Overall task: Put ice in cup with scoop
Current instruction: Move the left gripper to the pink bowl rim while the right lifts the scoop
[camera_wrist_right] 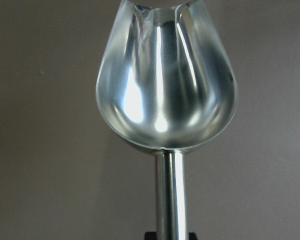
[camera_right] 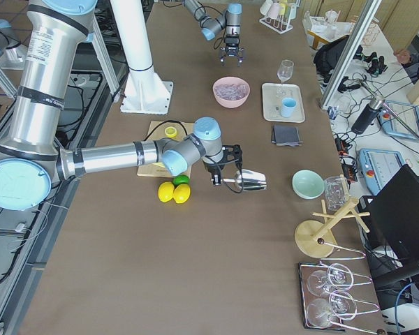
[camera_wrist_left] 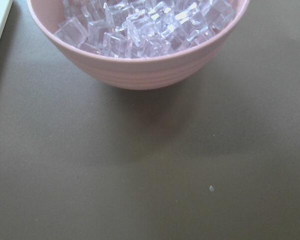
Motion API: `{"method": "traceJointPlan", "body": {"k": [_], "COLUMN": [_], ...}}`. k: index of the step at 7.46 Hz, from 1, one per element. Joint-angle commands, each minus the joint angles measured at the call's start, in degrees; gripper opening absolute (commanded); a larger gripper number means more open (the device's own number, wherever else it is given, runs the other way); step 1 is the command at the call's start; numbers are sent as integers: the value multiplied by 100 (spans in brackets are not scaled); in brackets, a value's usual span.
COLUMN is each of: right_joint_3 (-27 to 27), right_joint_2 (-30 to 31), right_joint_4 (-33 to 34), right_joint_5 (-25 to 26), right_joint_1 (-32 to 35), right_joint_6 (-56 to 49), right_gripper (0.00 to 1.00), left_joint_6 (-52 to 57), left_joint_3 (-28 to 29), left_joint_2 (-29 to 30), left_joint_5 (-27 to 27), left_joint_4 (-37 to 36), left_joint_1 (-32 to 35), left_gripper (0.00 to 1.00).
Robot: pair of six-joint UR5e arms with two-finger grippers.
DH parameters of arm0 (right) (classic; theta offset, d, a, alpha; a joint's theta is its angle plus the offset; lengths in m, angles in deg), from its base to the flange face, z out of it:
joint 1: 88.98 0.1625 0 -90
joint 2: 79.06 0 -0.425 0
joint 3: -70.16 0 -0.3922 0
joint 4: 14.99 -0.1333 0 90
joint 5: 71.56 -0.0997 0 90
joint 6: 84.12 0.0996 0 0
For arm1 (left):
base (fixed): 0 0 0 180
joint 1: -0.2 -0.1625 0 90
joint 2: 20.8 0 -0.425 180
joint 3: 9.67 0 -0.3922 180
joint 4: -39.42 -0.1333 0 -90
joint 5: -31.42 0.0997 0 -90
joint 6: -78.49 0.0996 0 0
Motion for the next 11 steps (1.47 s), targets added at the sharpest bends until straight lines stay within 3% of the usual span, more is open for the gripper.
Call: {"method": "traceJointPlan", "body": {"k": [1, 3, 5, 6, 7, 8, 9, 10, 11], "right_joint_3": [-326, -599, -1159, -1196, -1684, -1854, -1812, -1794, -1681], "right_joint_2": [-153, -58, -206, -808, -1284, -2185, -2794, -3052, -3577], "right_joint_4": [286, 427, 1634, 2572, 3869, 5057, 5660, 5727, 6198], "right_joint_5": [-202, -237, -352, -360, -203, 312, 856, 1114, 1412], "right_joint_1": [216, 234, 252, 252, 252, 113, -289, -580, -975], "right_joint_6": [-1703, -2557, -3884, -4474, -5420, -6238, -6525, -6493, -6493], "right_gripper": [0, 0, 0, 0, 0, 0, 0, 0, 0], "left_joint_6": [7, 25, 542, 535, 526, 482, 334, 45, -10], "left_joint_3": [547, 716, 734, 742, 760, 760, 751, 751, 760], "left_joint_2": [612, 903, 1438, 1449, 1449, 1432, 1440, 1414, 1379], "left_joint_5": [-15, -50, -155, -208, -235, -244, -235, -209, -183], "left_joint_4": [-106, -350, -1428, -1459, -1459, -1416, -1389, -1198, -1091], "left_joint_1": [-110, -102, -84, -84, -84, -110, -171, -285, -321], "left_gripper": [99, 99, 99, 99, 99, 99, 99, 99, 99]}}
